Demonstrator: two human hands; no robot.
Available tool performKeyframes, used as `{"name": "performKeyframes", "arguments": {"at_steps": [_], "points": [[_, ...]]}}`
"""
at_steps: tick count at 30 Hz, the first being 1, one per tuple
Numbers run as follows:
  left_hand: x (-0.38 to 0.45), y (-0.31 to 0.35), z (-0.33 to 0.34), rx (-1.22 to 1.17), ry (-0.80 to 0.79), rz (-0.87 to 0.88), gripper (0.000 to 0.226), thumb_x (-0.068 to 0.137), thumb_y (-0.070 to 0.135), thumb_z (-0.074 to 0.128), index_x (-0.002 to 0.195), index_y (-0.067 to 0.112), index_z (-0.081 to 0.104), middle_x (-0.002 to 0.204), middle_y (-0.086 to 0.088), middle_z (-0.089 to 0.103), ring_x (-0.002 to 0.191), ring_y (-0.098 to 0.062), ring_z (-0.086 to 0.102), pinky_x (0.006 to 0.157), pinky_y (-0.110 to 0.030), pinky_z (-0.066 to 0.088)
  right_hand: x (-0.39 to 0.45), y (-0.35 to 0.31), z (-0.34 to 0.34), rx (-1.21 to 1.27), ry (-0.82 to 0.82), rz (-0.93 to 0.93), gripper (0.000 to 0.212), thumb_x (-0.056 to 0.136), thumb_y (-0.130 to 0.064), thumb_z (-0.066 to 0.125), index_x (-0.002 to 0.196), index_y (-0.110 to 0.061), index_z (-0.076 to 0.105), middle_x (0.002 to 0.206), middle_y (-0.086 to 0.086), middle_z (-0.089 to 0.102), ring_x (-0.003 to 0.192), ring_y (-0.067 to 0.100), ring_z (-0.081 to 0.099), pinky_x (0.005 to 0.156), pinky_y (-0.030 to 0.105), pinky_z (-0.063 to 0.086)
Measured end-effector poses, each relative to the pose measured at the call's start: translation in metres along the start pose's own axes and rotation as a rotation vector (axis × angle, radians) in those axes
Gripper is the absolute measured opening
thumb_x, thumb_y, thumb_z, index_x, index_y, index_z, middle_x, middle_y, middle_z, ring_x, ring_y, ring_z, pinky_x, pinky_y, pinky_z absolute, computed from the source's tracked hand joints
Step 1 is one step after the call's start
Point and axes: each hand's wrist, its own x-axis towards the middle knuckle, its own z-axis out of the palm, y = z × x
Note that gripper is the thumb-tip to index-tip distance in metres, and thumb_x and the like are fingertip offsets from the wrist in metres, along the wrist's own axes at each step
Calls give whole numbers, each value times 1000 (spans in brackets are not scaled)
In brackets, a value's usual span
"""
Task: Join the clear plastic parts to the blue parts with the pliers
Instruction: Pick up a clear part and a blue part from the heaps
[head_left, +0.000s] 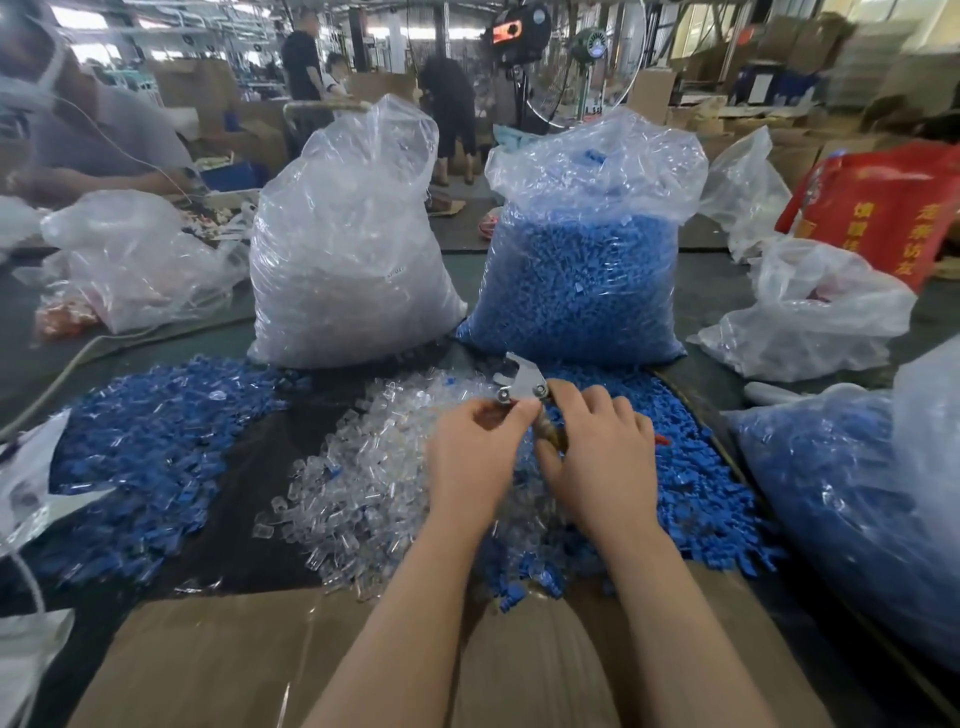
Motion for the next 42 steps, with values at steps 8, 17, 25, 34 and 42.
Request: {"name": "performKeyframes", "arguments": {"at_steps": [8,17,25,34,42], "points": [[-3,-4,-4,52,8,100,18,80,46,76,83,27,76,80,11,75,82,-8,69,87,-41,55,-7,5,5,-27,-50,114,55,77,-26,66,130,-27,49,113,3,56,110,30,51,107,49,31],[-12,-40,-30,1022,-36,177,52,93,63,42,142,47,35,149,4,39,138,-23,31,112,-47,23,-12,12,10,-205,-229,273,34,92,-36,62,116,-15,51,113,9,54,80,25,60,66,34,39],[-18,-42,-38,910,-31,255,28,92,53,54,116,39,57,121,11,54,102,-5,36,87,-25,29,-17,7,15,-169,-314,256,17,94,-26,58,107,-16,53,107,5,57,67,22,49,57,33,32],[-19,-43,-46,838,-10,213,30,93,45,58,121,35,60,120,11,57,99,-1,36,85,-21,31,-20,8,17,-183,-317,273,16,91,-23,59,89,-18,44,94,3,59,64,20,45,57,32,35],[-22,-43,-49,734,49,253,26,97,30,59,122,30,65,115,14,67,87,7,46,66,-2,22,-21,8,20,-134,-292,253,12,88,-25,59,95,-19,51,93,3,57,65,22,46,57,33,36]]}}
